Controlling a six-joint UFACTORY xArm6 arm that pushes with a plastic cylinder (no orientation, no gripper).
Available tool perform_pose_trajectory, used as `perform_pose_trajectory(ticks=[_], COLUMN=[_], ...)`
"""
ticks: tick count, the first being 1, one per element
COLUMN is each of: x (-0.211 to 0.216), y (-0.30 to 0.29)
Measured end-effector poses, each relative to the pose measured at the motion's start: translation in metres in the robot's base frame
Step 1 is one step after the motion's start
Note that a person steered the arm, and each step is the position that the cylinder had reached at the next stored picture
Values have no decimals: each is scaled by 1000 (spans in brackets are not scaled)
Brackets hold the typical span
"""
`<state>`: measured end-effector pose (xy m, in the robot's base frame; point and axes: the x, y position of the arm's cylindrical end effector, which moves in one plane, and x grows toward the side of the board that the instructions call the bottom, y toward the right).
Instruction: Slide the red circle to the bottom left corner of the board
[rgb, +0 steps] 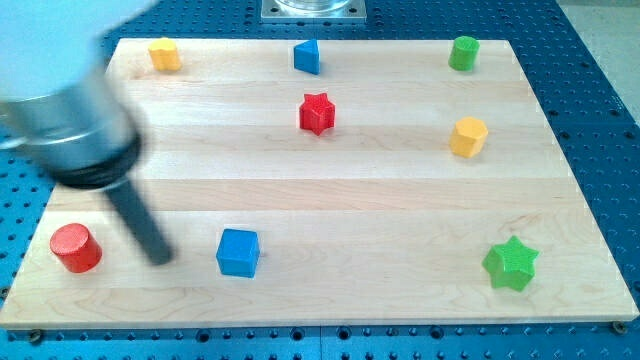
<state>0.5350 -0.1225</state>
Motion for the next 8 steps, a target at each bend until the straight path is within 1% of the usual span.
perform_pose_trajectory(ticks=[1,2,3,4,5,6,7,8], x=[-67,-68,-85,-105,-105,-116,-150,-169], y=[109,159,187,200,205,205,213,207])
